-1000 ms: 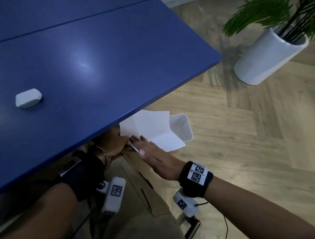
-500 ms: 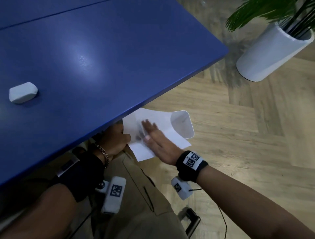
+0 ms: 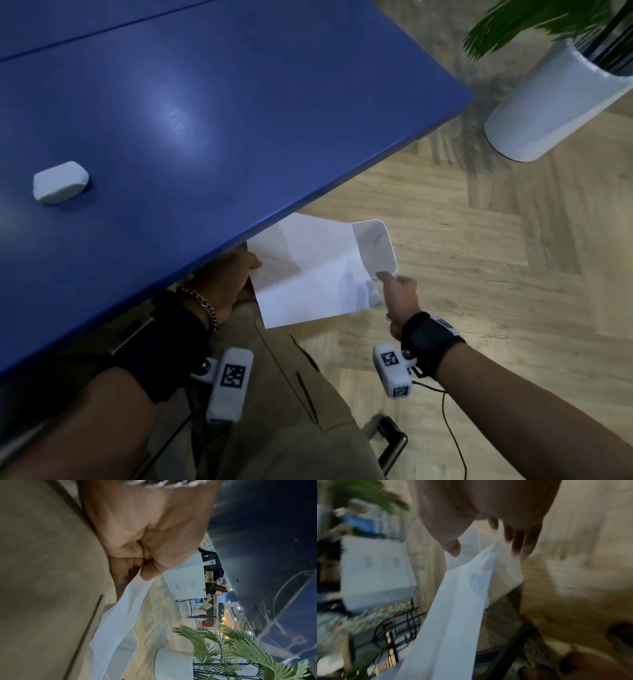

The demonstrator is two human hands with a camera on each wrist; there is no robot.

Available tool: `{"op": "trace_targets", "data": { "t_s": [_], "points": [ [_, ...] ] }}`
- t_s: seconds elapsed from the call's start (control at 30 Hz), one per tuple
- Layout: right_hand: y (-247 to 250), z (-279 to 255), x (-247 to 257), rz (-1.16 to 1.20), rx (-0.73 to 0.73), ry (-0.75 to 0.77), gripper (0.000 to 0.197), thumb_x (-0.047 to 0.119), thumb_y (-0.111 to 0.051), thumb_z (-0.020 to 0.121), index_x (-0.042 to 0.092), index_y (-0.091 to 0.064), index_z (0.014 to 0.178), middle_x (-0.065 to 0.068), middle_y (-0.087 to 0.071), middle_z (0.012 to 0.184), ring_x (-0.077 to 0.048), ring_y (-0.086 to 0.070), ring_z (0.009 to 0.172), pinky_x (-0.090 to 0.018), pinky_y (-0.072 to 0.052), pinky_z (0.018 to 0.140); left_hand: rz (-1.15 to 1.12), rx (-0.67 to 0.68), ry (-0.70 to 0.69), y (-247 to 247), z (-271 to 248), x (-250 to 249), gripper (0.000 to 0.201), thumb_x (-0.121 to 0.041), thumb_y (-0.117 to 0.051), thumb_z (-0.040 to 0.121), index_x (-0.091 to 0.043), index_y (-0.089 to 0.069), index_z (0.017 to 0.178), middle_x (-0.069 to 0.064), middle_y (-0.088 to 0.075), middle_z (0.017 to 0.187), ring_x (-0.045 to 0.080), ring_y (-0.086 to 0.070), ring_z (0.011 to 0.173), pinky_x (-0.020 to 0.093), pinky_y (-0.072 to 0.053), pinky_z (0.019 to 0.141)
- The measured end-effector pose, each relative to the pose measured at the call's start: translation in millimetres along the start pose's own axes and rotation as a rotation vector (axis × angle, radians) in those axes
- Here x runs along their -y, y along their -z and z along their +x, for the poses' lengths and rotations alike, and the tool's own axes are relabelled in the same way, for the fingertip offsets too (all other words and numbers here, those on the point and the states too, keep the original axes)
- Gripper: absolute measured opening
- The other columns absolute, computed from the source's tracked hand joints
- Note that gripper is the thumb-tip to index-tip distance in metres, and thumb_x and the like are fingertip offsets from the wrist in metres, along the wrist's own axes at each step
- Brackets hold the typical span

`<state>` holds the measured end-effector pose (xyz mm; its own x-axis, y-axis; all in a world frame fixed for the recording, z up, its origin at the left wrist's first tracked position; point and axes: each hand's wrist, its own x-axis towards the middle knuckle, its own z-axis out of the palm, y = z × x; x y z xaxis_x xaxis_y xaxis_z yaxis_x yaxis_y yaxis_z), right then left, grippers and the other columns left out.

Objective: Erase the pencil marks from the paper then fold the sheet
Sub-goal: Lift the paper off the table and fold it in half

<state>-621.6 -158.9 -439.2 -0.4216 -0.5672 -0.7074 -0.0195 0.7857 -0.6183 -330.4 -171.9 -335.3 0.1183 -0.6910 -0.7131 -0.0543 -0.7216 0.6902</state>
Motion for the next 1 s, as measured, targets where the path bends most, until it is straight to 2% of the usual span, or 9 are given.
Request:
{"op": "trace_targets", "data": {
  "t_s": [0.1,0.27,0.4,0.5,0.57,0.63,0.7,0.8,1.0],
  "points": [
    [1.7,-17.0,-11.6,0.367,0.336,-0.361,0.048,0.044,-0.069,0.093,0.013,-0.047,0.122,-0.013,-0.059,0.111,-0.032,-0.067,0.1,-0.047,-0.058,0.091,-0.055,0.002,0.018,-2.2,-6.0,-3.3,0.019,-0.002,-0.049,0.1,-0.01,-0.067,0.101,0.011,-0.072,0.099,0.024,-0.069,0.087,0.033,-0.055,0.066],
    [-15.3,-6.4,-30.9,0.434,0.244,-0.273,0.011,0.006,-0.063,0.099,0.01,-0.057,0.09,-0.005,-0.059,0.069,-0.013,-0.062,0.059,-0.023,-0.058,0.055,0.019,-0.028,-0.017,-6.2,-8.9,-9.5,0.014,-0.014,-0.059,0.097,-0.009,-0.069,0.105,0.015,-0.073,0.103,0.03,-0.07,0.094,0.042,-0.06,0.073],
    [-10.9,1.5,-33.1,0.405,0.263,-0.227,0.016,0.001,-0.062,0.095,0.012,-0.053,0.087,-0.007,-0.058,0.076,-0.016,-0.061,0.063,-0.026,-0.058,0.058,0.377,-0.087,-0.129,-7.6,-3.7,-10.3,0.031,-0.03,-0.068,0.097,0.001,-0.067,0.091,0.02,-0.072,0.091,0.038,-0.072,0.088,0.048,-0.061,0.084],
    [-8.0,4.9,-31.3,0.413,0.259,-0.257,0.006,0.011,-0.064,0.094,0.007,-0.062,0.097,-0.008,-0.061,0.084,-0.023,-0.065,0.073,-0.03,-0.061,0.062,0.374,-0.118,-0.179,-10.9,-3.9,-9.3,0.028,-0.019,-0.067,0.098,0.001,-0.063,0.08,0.012,-0.067,0.075,0.02,-0.071,0.063,0.043,-0.064,0.074],
    [-8.3,10.6,-27.8,0.448,0.262,-0.259,0.017,0.019,-0.064,0.098,0.009,-0.065,0.112,-0.009,-0.067,0.091,-0.023,-0.069,0.075,-0.031,-0.062,0.063,0.276,-0.045,-0.144,-11.6,-5.2,-10.7,0.02,-0.018,-0.073,0.091,-0.002,-0.062,0.084,0.012,-0.065,0.084,0.025,-0.072,0.076,0.044,-0.065,0.067],
    [-9.2,16.9,-23.1,0.443,0.231,-0.24,0.015,0.012,-0.061,0.101,0.004,-0.062,0.114,-0.009,-0.064,0.081,-0.017,-0.063,0.054,-0.026,-0.056,0.05,0.282,-0.013,-0.119,-6.8,2.0,-7.1,0.038,-0.03,-0.079,0.07,-0.001,-0.066,0.091,0.016,-0.068,0.098,0.034,-0.07,0.095,0.051,-0.065,0.072],
    [-10.4,24.1,-20.7,0.389,0.173,-0.23,0.011,0.002,-0.058,0.099,0.001,-0.06,0.11,-0.009,-0.057,0.068,-0.015,-0.053,0.043,-0.023,-0.052,0.045,0.322,-0.036,-0.135,-1.5,13.5,0.7,0.046,-0.034,-0.072,0.058,0.003,-0.064,0.083,0.024,-0.068,0.094,0.04,-0.07,0.093,0.06,-0.063,0.073],
    [-10.0,26.5,-13.7,0.39,0.178,-0.212,0.012,0.003,-0.058,0.098,0.002,-0.062,0.11,-0.009,-0.064,0.068,-0.019,-0.06,0.051,-0.025,-0.056,0.049,0.289,-0.031,-0.121,-1.1,16.1,3.4,0.051,-0.032,-0.071,0.054,0.006,-0.066,0.088,0.024,-0.071,0.091,0.04,-0.073,0.089,0.062,-0.063,0.072],
    [-6.8,33.0,-11.6,0.476,0.249,-0.198,0.02,0.016,-0.061,0.101,0.01,-0.066,0.119,-0.006,-0.075,0.101,-0.021,-0.072,0.081,-0.031,-0.063,0.071,0.173,-0.001,-0.075,-17.4,1.1,-10.6,0.017,-0.015,-0.07,0.097,-0.001,-0.074,0.088,0.014,-0.077,0.086,0.029,-0.077,0.075,0.042,-0.065,0.066]
  ]
}}
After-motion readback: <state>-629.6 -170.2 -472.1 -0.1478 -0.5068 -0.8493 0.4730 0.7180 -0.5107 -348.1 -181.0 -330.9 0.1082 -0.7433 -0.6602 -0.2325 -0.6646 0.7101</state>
